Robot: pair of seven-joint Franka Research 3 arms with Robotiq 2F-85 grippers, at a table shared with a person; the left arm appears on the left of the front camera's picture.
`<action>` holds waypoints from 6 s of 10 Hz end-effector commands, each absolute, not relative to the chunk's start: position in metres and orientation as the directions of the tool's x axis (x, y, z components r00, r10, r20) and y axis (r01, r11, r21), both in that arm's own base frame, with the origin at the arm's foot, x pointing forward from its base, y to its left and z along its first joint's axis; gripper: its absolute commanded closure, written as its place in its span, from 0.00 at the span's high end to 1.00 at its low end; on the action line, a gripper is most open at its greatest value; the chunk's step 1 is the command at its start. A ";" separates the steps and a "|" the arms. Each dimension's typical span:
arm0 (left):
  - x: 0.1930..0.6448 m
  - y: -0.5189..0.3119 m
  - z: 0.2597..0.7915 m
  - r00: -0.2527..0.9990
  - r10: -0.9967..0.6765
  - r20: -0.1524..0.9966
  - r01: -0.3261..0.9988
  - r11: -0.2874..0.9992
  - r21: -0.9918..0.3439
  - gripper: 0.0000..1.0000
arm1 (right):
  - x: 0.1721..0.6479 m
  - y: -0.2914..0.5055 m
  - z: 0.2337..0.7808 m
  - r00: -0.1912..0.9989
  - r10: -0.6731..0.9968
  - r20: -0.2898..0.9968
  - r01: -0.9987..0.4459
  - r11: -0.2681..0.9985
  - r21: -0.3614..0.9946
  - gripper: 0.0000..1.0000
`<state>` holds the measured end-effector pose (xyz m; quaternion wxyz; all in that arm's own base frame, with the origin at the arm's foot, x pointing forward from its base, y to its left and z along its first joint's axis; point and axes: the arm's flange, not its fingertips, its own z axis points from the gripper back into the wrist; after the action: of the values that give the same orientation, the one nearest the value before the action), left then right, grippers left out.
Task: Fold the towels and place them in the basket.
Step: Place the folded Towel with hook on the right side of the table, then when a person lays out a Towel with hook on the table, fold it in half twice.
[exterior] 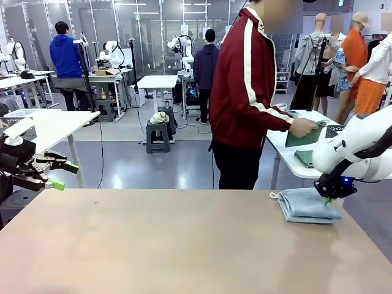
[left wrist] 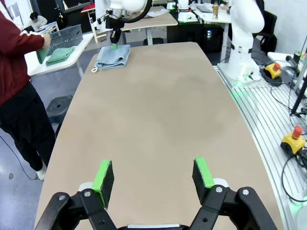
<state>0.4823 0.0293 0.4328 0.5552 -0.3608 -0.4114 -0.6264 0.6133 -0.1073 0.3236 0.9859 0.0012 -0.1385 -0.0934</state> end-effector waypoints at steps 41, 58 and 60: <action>0.479 0.029 0.434 -0.126 -0.394 0.911 0.992 -0.044 0.118 0.84 | 0.352 -0.066 0.551 0.940 -0.126 0.317 0.079 0.984 0.157 0.84; 0.479 0.029 0.434 -0.126 -0.394 0.911 0.992 -0.044 0.118 0.84 | 0.352 -0.066 0.551 0.940 -0.126 0.317 0.079 0.984 0.157 0.84; 0.479 0.029 0.434 -0.126 -0.394 0.911 0.992 -0.044 0.118 0.84 | 0.352 -0.066 0.551 0.940 -0.126 0.317 0.079 0.984 0.157 0.84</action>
<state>0.4821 0.0293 0.4329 0.5552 -0.3608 -0.4114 -0.6264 0.3481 -0.0639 0.5488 0.9827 0.0736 -0.1630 -0.0487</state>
